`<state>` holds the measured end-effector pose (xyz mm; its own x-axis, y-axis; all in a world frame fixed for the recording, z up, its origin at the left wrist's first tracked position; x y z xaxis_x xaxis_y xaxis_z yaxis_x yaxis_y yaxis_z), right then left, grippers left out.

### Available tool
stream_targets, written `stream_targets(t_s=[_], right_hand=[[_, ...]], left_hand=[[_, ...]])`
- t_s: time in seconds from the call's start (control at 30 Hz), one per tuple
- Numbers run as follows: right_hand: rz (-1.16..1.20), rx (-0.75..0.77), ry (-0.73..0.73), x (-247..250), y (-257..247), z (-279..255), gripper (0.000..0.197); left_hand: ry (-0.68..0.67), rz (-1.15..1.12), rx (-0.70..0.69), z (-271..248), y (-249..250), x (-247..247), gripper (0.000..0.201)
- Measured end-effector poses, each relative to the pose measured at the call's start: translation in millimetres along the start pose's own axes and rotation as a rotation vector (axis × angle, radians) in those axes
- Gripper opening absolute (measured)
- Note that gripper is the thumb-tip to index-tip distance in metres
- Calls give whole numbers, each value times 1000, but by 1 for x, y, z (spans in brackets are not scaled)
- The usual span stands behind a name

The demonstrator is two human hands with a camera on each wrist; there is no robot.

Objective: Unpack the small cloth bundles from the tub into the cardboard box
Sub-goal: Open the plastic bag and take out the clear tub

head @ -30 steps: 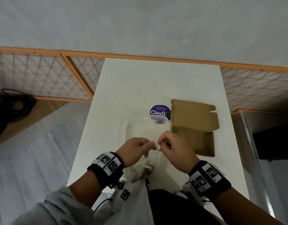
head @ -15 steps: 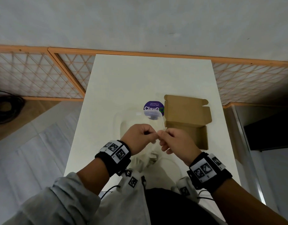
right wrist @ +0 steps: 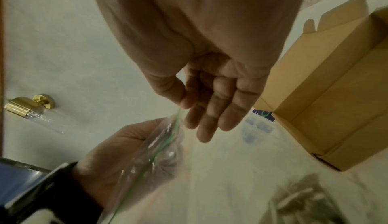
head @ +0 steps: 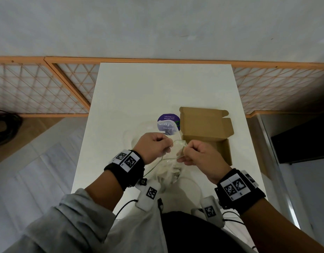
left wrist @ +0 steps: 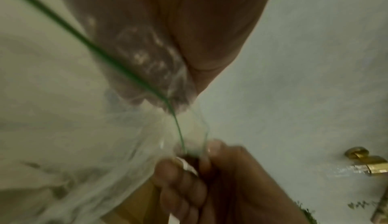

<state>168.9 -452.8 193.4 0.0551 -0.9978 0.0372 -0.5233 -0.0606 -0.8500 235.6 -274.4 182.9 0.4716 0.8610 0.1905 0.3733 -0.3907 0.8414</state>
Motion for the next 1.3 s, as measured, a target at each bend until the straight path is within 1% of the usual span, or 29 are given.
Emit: stream_targets(t_s=[0.1,0.2,0.23,0.3,0.33,0.37,0.4,0.43,0.47,0.5,0.57,0.63,0.7,0.77,0.87,0.97,1.0,1.07,1.13,1.23,1.3], right_hand=[[-154,26,12,5,-5,-4,19],[-356,41,108,10,-11,-5,19],[-429,51,162,10,-15,-4,24],[-534,87,240,11,-22,-2,44],[-560,105,227,11,-26,0,49],[-566,122,179,11,-29,1,51],[-562,142,116,11,-30,3,47],[-574,168,63,10,-30,5,37],[-606,193,36,9,-31,5,25],[-643,214,29,8,-31,4,17],[-676,236,36,4,-27,2,18],[-709,248,56,-2,-23,-2,21],[-715,260,105,-6,-19,-4,24],[-702,256,142,-7,-17,-7,25],[-700,260,181,-6,-15,-12,27],[-671,244,227,-2,-13,-15,28],[-656,242,241,-1,-14,-16,28],[-624,235,252,-1,-15,-17,28],[-603,240,248,-4,-16,-17,28],[-559,271,213,-11,-17,-16,28],[-505,286,165,-15,-18,-12,28]], left_hand=[[-9,43,-32,7,4,10,20],[-61,118,-64,11,7,7,20],[-85,160,-84,11,10,4,19],[-130,267,-132,13,15,-3,17],[-140,312,-152,14,17,-5,16],[-143,346,-164,16,19,-6,16],[-139,373,-169,17,21,-5,17],[-138,397,-178,16,23,-4,17],[-145,434,-191,15,25,-2,16],[-155,491,-218,12,29,-1,15],[-162,637,-284,3,33,2,16],[-141,723,-304,-8,34,6,14],[-98,835,-272,-16,29,11,8],[-25,943,-227,-24,19,20,12],[75,898,-109,-35,3,40,21],[147,898,-17,-47,-11,54,22],[164,898,8,-50,-16,57,21],[195,848,61,-57,-24,62,13],[230,800,78,-61,-29,65,9],[270,752,47,-62,-31,66,18],[295,678,27,-60,-30,67,11]])
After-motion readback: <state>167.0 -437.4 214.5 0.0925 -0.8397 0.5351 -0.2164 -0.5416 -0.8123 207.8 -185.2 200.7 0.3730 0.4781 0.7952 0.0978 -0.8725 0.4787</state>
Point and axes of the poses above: each hand's wrist, its own z-axis towards the middle knuckle, its own x-axis out of the back of the hand, y = z × x, the point moved 3 cm from there along z, towards the middle knuckle, and after that the axes turned 2 degrees about z, right-handed, at the moved point
